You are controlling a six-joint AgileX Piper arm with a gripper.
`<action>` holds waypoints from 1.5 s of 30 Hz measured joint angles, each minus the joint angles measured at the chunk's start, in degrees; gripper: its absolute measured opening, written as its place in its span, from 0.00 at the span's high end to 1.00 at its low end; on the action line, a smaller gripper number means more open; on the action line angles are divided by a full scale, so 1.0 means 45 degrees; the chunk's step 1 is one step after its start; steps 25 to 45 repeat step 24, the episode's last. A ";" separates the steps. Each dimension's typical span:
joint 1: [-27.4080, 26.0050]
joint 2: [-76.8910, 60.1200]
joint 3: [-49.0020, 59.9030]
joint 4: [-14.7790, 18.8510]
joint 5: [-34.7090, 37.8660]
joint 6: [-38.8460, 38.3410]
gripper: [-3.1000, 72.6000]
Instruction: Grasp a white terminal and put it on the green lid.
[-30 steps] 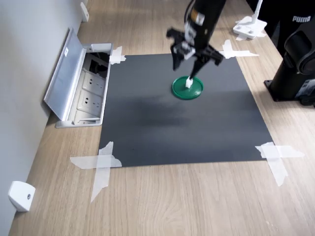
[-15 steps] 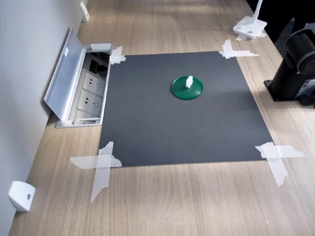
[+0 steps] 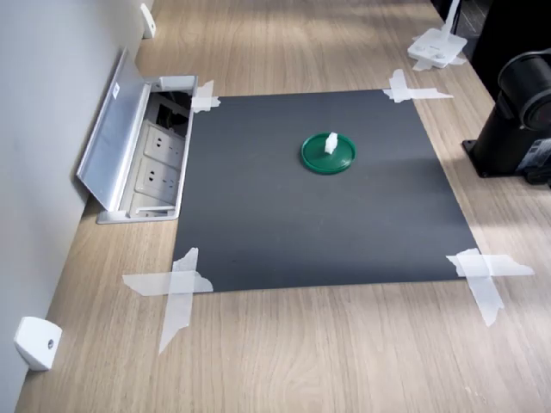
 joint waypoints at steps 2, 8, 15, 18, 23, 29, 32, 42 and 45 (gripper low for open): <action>0.0000 -0.0741 0.0776 -0.0050 -0.0166 0.0061 0.97; 0.0000 -0.3098 0.2952 -0.0128 -0.0328 0.0074 0.97; 0.0000 -0.5598 0.4873 -0.0128 -0.0249 0.0074 0.97; 0.0000 -0.5702 0.5536 -0.0101 -0.0160 0.0074 0.97; 0.0000 -0.5729 0.6322 -0.0043 -0.0068 0.0074 0.97; 0.0000 -0.5729 0.6446 -0.0030 -0.0086 0.0074 0.97; 0.0000 -0.5729 0.6446 -0.0030 -0.0086 0.0074 0.97; 0.0000 -0.5729 0.6446 -0.0030 -0.0086 0.0074 0.97; 0.0000 -0.5729 0.6446 -0.0030 -0.0086 0.0074 0.97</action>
